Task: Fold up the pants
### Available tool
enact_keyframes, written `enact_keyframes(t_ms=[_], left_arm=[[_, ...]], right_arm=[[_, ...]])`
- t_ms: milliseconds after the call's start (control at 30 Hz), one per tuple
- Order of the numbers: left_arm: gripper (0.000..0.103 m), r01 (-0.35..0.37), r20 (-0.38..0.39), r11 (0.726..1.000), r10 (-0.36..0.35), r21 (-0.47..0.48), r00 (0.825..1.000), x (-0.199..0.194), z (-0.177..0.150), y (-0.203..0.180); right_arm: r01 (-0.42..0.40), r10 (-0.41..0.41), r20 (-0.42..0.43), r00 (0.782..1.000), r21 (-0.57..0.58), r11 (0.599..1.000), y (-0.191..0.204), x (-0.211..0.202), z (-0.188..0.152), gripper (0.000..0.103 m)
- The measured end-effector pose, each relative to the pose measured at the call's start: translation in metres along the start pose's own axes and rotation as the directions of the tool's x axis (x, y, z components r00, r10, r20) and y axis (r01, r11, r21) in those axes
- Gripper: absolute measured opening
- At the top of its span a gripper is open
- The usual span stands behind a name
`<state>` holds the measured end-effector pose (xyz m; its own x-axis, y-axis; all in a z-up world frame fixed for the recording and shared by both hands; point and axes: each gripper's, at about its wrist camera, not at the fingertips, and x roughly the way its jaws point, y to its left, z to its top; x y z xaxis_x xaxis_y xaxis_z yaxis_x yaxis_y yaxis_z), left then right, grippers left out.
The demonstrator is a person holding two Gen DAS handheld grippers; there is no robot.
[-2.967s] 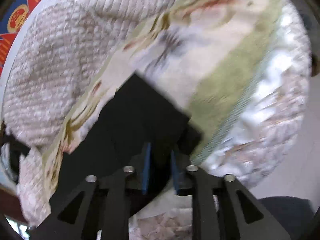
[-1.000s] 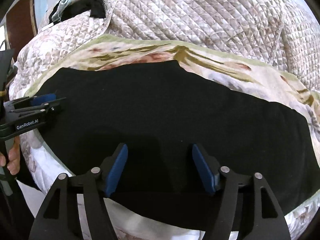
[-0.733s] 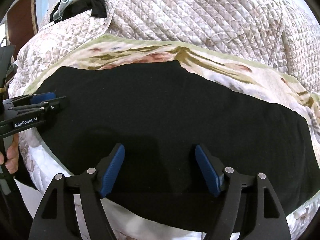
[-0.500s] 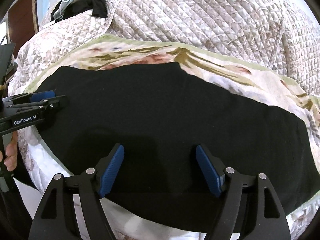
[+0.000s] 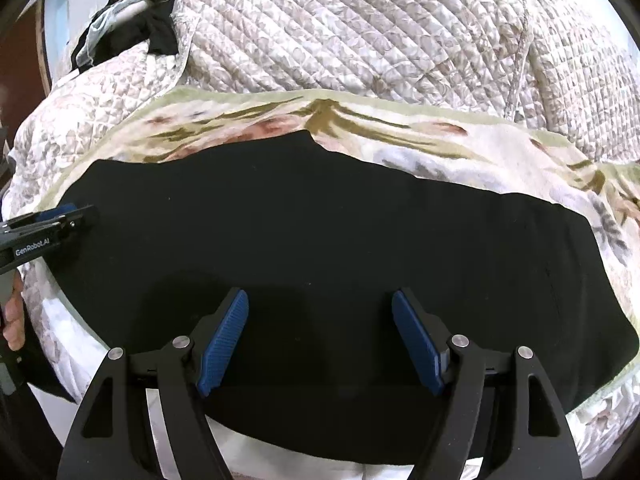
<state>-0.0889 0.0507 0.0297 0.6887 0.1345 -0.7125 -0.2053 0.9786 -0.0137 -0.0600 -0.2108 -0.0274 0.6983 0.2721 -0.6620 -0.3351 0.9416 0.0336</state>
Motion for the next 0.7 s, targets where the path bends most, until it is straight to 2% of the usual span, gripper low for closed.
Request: enact_keyframes(t_ms=[300, 467, 567, 700], left_arm=[[0.056, -0.092, 0.002, 0.992, 0.093, -0.089, 0.996, 0.003, 0.006, 0.044], [0.056, -0.149, -0.016, 0.972, 0.148, -0.181, 0.989, 0.006, 0.008, 0.084], [0.057, -0.131, -0.031, 0.964, 0.127, -0.233, 0.991, 0.008, 0.004, 0.101], [0.064, -0.091, -0.038, 0.972, 0.084, -0.217, 0.996, 0.014, 0.001, 0.099]], right_arm=[[-0.002, 0.002, 0.004, 1.000, 0.018, 1.000, -0.003, -0.001, 0.000, 0.074], [-0.006, 0.005, 0.007, 1.000, 0.039, 0.999, -0.005, -0.002, 0.001, 0.074], [-0.009, 0.008, 0.009, 1.000, 0.047, 0.999, -0.005, -0.002, 0.001, 0.074], [-0.012, 0.012, 0.005, 1.000, 0.051, 0.999, -0.005, -0.001, 0.002, 0.074]])
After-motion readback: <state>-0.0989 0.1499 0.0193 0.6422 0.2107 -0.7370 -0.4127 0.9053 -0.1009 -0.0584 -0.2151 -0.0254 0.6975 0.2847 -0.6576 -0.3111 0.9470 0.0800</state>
